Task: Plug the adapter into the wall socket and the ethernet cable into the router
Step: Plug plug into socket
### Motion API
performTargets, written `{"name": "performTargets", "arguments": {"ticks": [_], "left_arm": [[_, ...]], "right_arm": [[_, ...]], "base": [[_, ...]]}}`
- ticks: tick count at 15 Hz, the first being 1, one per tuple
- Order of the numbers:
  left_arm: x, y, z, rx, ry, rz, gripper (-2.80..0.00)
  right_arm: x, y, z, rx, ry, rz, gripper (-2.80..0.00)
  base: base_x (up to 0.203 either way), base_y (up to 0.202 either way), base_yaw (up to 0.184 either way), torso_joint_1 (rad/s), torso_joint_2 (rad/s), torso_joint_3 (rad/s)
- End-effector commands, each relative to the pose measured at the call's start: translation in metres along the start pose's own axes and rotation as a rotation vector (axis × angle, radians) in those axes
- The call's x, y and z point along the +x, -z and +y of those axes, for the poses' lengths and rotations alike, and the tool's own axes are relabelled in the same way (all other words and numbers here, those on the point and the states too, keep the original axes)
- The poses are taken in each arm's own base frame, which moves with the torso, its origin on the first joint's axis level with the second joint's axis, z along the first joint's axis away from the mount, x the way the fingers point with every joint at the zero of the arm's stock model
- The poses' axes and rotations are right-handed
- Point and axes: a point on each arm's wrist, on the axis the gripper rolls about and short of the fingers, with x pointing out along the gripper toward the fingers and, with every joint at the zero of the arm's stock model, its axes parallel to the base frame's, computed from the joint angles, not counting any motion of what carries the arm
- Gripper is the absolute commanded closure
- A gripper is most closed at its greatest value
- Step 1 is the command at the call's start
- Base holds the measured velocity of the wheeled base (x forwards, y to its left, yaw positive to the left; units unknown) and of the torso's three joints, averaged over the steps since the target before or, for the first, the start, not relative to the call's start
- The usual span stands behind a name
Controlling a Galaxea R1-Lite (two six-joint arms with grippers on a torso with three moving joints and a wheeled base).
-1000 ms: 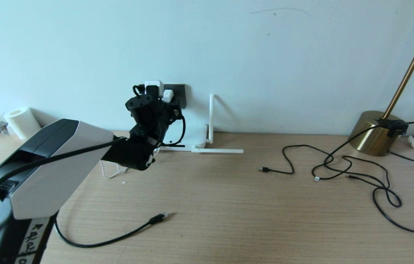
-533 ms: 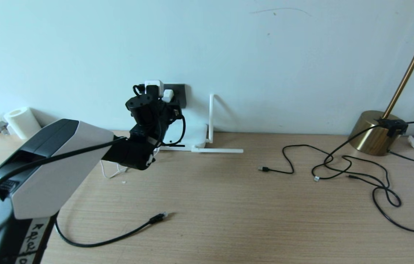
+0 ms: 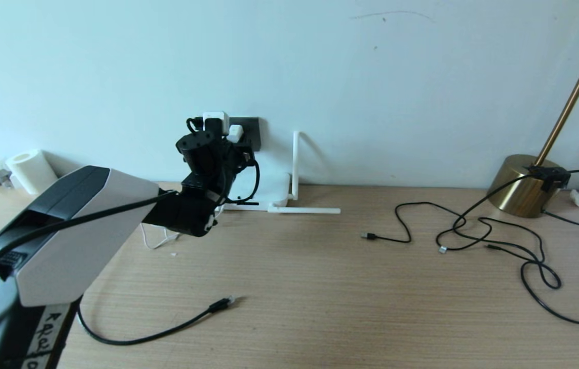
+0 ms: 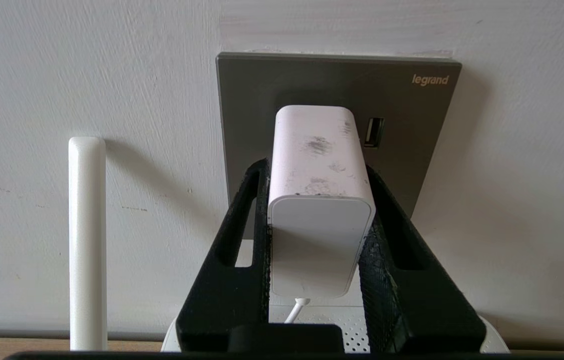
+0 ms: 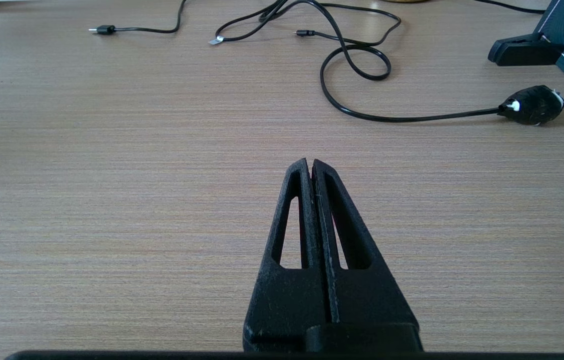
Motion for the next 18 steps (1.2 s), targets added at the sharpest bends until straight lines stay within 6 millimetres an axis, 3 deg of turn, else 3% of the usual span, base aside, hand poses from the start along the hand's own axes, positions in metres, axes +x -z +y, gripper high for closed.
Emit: {"name": "performTargets", "arguments": {"ticks": [1,18], "left_arm": [[0.0013,-0.0029,0.0006,-0.002,-0.003,-0.01,0.0],[0.0026,-0.0067,0.0029,-0.001,-0.006,-0.011,0.0]], "right_arm": [[0.0,0.0,0.0,0.0,0.0,0.0,0.0],[-0.0001,0.0,0.0,0.0,0.0,-0.001,0.0]], "base": [[0.0,0.0,0.0,0.0,0.0,0.0],[0.0,0.0,0.0,0.0,0.0,0.0]]}}
